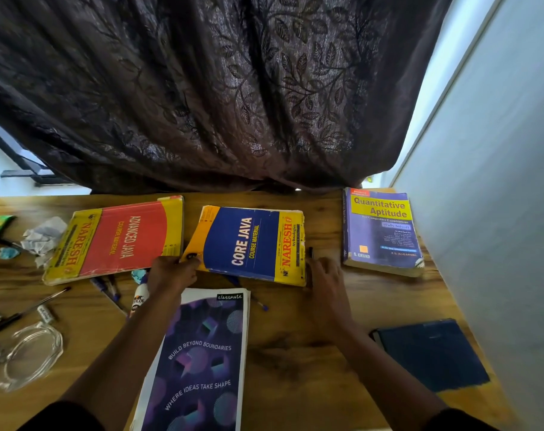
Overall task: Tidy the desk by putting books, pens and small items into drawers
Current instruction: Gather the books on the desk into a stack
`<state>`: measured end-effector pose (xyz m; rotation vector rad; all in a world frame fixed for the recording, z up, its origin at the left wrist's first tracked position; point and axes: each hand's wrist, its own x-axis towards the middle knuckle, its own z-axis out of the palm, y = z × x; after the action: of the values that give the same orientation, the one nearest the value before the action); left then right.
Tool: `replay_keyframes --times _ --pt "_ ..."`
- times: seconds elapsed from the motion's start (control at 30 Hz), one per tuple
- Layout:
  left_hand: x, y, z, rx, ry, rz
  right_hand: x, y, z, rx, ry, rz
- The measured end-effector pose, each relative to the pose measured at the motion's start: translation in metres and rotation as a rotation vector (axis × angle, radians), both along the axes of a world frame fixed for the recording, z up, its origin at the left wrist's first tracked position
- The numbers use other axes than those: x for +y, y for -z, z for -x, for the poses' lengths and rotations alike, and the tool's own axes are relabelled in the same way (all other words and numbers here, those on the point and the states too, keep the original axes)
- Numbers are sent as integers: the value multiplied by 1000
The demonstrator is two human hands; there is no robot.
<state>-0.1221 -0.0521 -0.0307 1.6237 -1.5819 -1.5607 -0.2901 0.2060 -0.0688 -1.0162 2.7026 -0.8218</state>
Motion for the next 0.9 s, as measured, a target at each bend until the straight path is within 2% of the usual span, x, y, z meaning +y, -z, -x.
replay_keyframes --times 0.1,0.17,0.4,0.63,0.77,0.9 --pt "-1 -14 14 262 -181 -333 1 1 2 55 9 -31" --pt "0 -21 24 375 -195 -452 -1 3 4 138 -4 -65" --pt "42 -16 60 536 45 -448 -9 11 6 283 23 -143" --pt "45 30 91 539 -129 -427 -6 6 8 254 -33 -158" --pt "58 -11 87 600 -172 -355 -2 6 3 186 -2 -33" --pt "61 -41 84 739 -130 -315 0 -6 -6 91 139 221"
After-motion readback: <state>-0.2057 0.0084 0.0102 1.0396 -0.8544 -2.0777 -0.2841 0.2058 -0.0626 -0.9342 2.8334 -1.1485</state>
